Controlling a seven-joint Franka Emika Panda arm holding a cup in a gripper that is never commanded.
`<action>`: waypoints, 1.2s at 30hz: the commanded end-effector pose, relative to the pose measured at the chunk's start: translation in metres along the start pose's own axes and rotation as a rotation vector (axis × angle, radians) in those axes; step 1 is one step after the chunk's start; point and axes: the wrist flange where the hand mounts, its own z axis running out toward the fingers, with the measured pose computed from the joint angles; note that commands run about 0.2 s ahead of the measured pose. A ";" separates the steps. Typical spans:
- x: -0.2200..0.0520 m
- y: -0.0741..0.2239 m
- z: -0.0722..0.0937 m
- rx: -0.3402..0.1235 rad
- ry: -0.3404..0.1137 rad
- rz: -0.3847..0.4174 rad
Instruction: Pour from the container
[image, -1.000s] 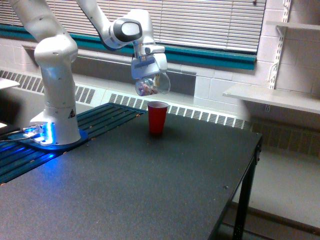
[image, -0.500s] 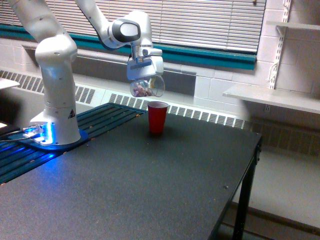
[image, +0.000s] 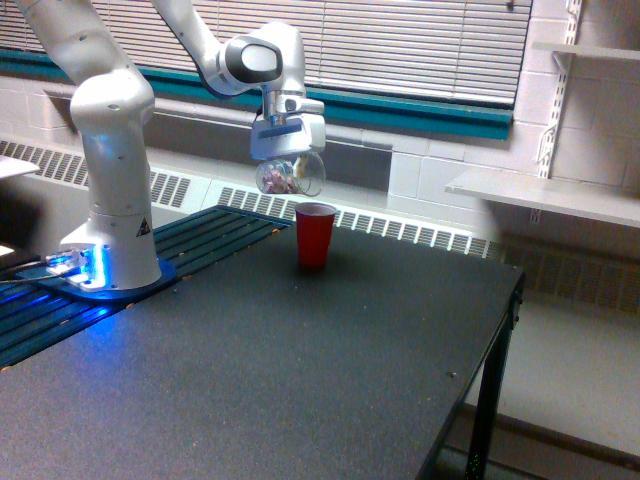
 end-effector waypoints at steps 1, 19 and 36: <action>0.002 -0.002 0.003 -0.017 -0.026 -0.047; 0.010 -0.003 0.002 -0.059 -0.075 -0.093; 0.013 -0.004 0.004 -0.077 -0.118 -0.144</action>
